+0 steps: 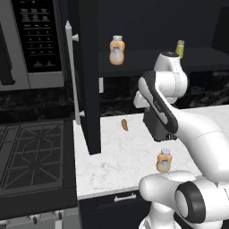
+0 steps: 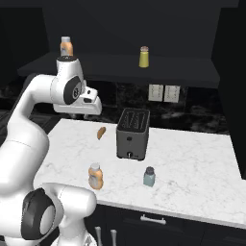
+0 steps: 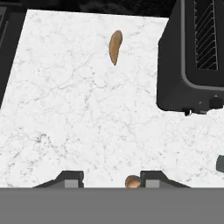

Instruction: Put the shaker and condiment bottle from the counter next to their counterparts in the cabinet.

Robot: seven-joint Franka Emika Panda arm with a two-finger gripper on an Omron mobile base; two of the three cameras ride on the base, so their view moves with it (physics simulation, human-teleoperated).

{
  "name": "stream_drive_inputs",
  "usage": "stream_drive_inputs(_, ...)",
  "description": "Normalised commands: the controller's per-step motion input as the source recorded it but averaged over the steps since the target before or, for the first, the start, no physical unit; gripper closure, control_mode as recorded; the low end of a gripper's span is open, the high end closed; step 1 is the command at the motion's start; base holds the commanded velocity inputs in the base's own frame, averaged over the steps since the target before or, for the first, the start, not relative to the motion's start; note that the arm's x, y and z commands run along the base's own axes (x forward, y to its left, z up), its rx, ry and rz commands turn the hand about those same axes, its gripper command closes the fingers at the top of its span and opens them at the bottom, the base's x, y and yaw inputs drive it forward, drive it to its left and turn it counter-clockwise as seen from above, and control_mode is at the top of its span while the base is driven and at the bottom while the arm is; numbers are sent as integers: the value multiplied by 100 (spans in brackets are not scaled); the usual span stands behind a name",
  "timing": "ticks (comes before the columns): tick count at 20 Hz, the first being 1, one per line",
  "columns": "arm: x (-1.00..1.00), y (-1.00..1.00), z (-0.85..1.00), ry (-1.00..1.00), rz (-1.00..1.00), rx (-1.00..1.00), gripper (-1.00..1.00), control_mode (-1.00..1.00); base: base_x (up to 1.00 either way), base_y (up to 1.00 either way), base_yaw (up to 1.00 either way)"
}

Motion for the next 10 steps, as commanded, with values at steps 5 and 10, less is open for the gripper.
stream_drive_inputs(5,-5,-3,-23,0,-13,0,-100,-100,0,0,0)
stream_drive_inputs(10,-18,-9,-27,-8,-44,-1,-100,-100,0,0,0)
